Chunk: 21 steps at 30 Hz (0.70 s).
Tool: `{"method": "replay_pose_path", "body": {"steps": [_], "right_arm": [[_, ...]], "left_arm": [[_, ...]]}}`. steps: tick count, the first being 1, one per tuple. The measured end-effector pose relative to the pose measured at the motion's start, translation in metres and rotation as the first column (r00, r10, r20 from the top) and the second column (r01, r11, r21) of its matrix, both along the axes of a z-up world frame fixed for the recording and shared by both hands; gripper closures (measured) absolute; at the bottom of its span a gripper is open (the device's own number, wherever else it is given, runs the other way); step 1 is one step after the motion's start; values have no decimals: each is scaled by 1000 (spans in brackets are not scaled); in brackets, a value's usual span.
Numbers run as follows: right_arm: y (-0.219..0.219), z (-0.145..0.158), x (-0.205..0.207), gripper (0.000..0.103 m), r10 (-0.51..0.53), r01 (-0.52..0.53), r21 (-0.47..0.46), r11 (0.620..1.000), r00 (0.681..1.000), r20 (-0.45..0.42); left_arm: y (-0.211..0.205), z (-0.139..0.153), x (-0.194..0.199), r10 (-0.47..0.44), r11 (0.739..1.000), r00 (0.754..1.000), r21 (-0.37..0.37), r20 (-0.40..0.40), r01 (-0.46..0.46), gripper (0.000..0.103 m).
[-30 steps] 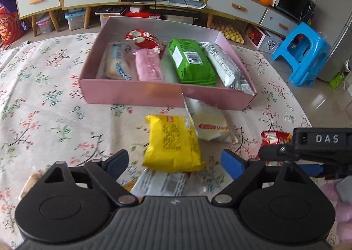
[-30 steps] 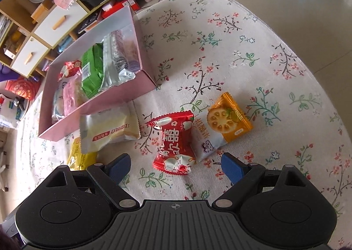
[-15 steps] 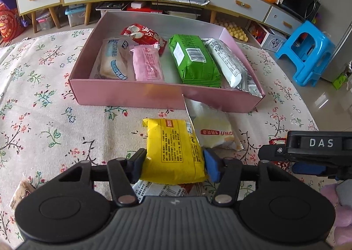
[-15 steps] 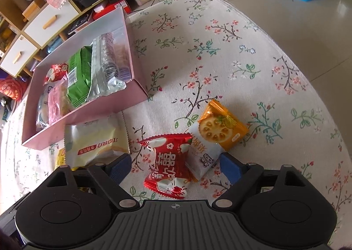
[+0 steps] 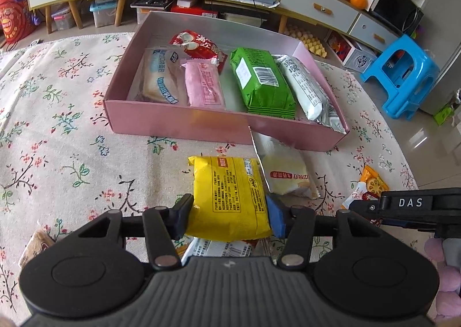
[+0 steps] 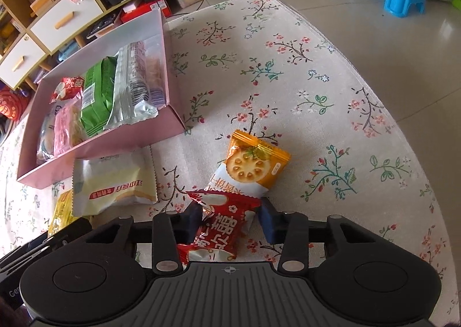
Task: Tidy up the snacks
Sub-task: 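Grasp the yellow bag with the left tool while the right tool grasps another red candy pack, then carry the yellow bag and red candy pack into the pink box, open both tools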
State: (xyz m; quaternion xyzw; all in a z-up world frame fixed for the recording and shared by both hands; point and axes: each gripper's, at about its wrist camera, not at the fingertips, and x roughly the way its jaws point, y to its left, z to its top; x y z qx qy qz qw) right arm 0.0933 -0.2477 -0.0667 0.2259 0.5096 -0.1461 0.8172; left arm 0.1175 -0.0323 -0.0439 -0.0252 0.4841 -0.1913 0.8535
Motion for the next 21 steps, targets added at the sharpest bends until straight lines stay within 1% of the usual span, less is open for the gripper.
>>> {"method": "replay_pose_path", "body": {"steps": [11, 21], "right_arm": [[-4, 10, -5, 62, -3, 1, 48, 999, 999, 37], [-14, 26, -12, 62, -27, 17, 106, 994, 996, 89]], "left_arm": [[20, 9, 3, 42, 998, 999, -38, -20, -43, 54], [35, 18, 3, 62, 996, 998, -66, -9, -63, 54]]}}
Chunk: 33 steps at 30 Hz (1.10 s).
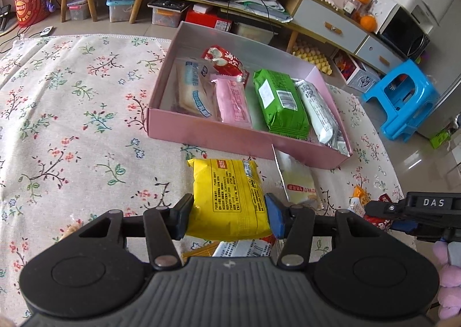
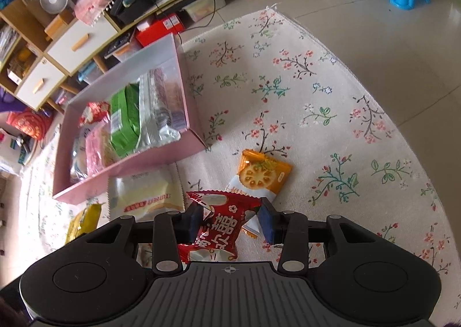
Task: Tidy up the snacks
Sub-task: 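Carry the yellow bag and red candy pack into the pink box, open both tools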
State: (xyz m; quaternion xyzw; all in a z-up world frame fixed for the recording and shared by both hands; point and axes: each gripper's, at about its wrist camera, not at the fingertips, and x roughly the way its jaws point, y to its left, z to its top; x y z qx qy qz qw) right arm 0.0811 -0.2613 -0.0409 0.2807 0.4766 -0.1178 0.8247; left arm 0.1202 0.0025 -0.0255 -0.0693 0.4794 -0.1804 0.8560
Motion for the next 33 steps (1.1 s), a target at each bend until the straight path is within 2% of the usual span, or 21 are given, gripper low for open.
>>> {"method": "replay_pose_path", "body": {"steps": [17, 23, 28, 33], "right_arm": [[-19, 19, -8, 62, -60, 53, 106, 993, 996, 65], [-14, 24, -3, 62, -52, 41, 125, 991, 995, 84], [-8, 28, 2, 62, -52, 36, 146, 989, 993, 105], [-1, 28, 9, 62, -33, 15, 152, 988, 992, 121]], "left_arm": [[24, 22, 1, 50, 997, 997, -55, 52, -47, 54], [21, 28, 9, 62, 995, 992, -88, 114, -52, 54], [8, 32, 26, 36, 998, 982, -65, 183, -24, 54], [4, 22, 41, 34, 997, 973, -72, 228, -18, 54]]}}
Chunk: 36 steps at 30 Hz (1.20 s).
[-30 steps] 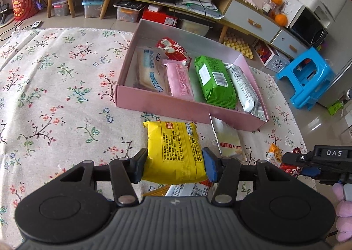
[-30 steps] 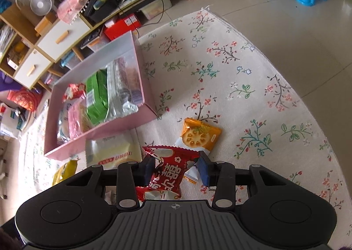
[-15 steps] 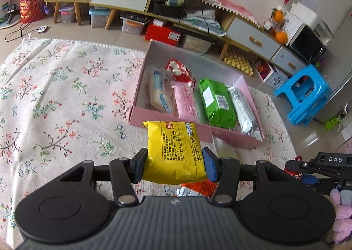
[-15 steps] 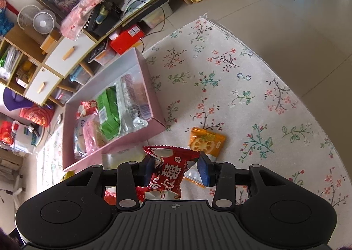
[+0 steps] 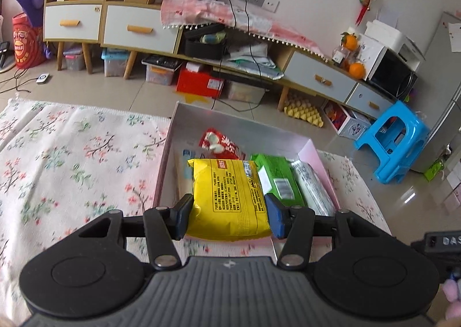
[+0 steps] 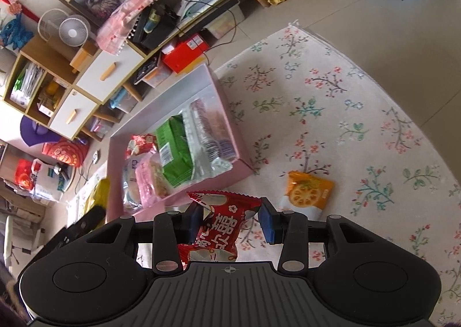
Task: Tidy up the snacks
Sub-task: 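Carry the yellow bag and red candy pack into the pink box, open both tools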
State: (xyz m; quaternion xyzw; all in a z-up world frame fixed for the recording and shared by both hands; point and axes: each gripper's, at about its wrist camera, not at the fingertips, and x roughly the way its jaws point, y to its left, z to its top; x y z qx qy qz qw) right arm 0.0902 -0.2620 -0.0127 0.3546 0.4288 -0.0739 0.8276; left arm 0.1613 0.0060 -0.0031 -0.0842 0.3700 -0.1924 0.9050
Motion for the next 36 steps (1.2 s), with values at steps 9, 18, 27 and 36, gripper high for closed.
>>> {"method": "replay_pose_path", "body": {"steps": [9, 18, 27, 36], "right_arm": [[22, -1, 14, 62, 37, -37, -8, 999, 998, 42], [46, -1, 22, 62, 78, -75, -45, 996, 994, 71], [59, 10, 58, 62, 109, -94, -158, 983, 990, 91], [98, 8, 104, 62, 222, -188, -339, 922, 973, 65]], "left_arm": [[-3, -11, 9, 2, 1000, 999, -5, 43, -2, 55], [8, -9, 0, -4, 999, 1000, 40, 20, 3, 37], [21, -8, -5, -12, 998, 1000, 67, -21, 14, 33], [37, -14, -3, 2, 997, 997, 76, -78, 4, 33]]}}
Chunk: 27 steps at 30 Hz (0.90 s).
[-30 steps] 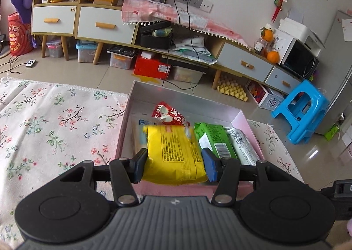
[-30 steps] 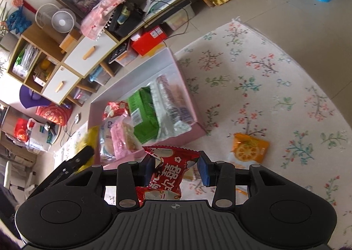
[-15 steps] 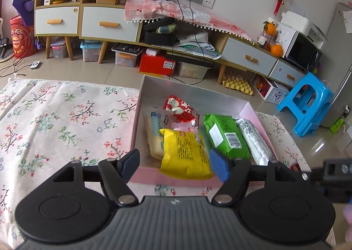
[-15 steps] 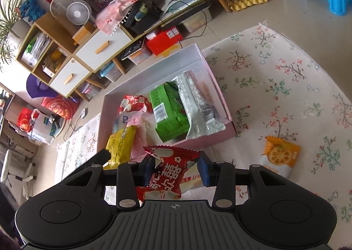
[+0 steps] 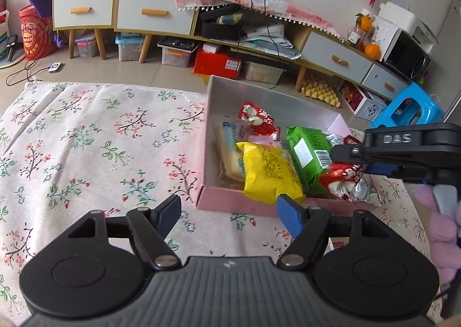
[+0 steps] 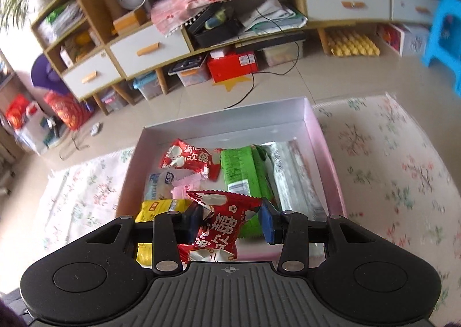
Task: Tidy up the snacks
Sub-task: 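Carry the yellow bag and red candy pack into the pink box, open both tools, then grasp the orange-topped white packet with the left tool while the right tool approaches the orange biscuit packet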
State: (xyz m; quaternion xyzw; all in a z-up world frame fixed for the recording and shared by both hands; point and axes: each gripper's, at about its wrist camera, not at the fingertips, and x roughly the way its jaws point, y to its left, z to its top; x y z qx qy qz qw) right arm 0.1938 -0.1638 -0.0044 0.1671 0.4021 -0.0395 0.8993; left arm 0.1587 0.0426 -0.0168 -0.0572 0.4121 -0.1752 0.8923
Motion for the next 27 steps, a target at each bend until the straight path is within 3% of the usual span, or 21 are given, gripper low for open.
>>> {"method": "replay_pose_path", "body": {"steps": [6, 11, 15, 27], "right_arm": [[19, -4, 14, 62, 30, -31, -98, 995, 999, -16], [28, -2, 18, 60, 44, -44, -110, 993, 999, 3], [25, 1, 15, 35, 23, -22, -69, 997, 1000, 18], [14, 11, -2, 28, 20, -19, -45, 999, 1000, 11]], "left_arm": [[7, 0, 1, 10, 1000, 1000, -10, -11, -11, 32], [7, 0, 1, 9, 1000, 1000, -8, -14, -9, 32], [7, 0, 0, 6, 1000, 1000, -3, -13, -6, 29], [4, 0, -4, -3, 1000, 1000, 26, -11, 3, 19]]}}
